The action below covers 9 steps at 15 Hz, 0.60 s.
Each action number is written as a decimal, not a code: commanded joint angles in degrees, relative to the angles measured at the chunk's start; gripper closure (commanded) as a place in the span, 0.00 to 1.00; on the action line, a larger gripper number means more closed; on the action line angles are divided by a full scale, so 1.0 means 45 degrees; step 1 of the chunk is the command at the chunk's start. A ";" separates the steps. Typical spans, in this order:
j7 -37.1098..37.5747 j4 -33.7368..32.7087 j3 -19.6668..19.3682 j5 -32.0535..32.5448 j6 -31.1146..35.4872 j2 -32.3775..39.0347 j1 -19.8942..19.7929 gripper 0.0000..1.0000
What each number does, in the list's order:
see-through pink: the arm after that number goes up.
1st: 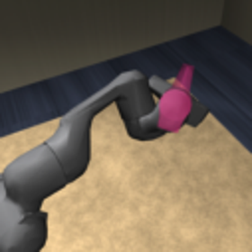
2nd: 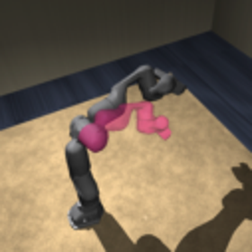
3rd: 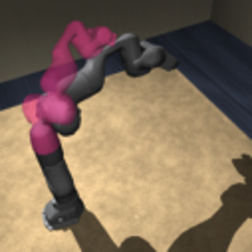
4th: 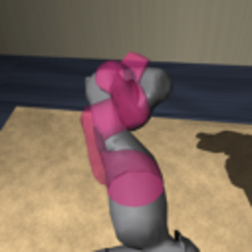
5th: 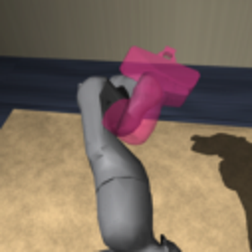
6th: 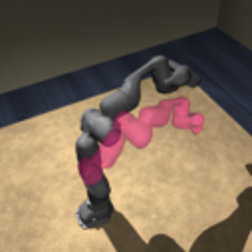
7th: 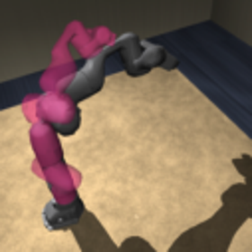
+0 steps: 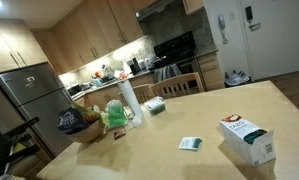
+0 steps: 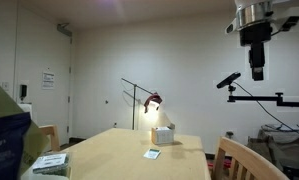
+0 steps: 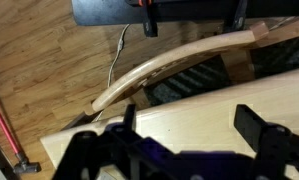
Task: Take the white object from the table and place it in the box on the table
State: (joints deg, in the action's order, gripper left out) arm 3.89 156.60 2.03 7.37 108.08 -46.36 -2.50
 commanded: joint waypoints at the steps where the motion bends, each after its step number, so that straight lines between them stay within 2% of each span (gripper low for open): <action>1: -0.0049 -0.0141 -0.0145 -0.0076 0.0080 0.0038 0.0078 0.00; 3: -0.0407 -0.0447 -0.0377 -0.0137 0.0522 0.0115 0.0167 0.00; 9: -0.1644 -0.1530 -0.1155 -0.0075 0.3149 0.0556 0.0209 0.00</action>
State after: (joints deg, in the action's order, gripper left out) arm 0.26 153.01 -0.73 7.38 118.43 -46.23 -2.13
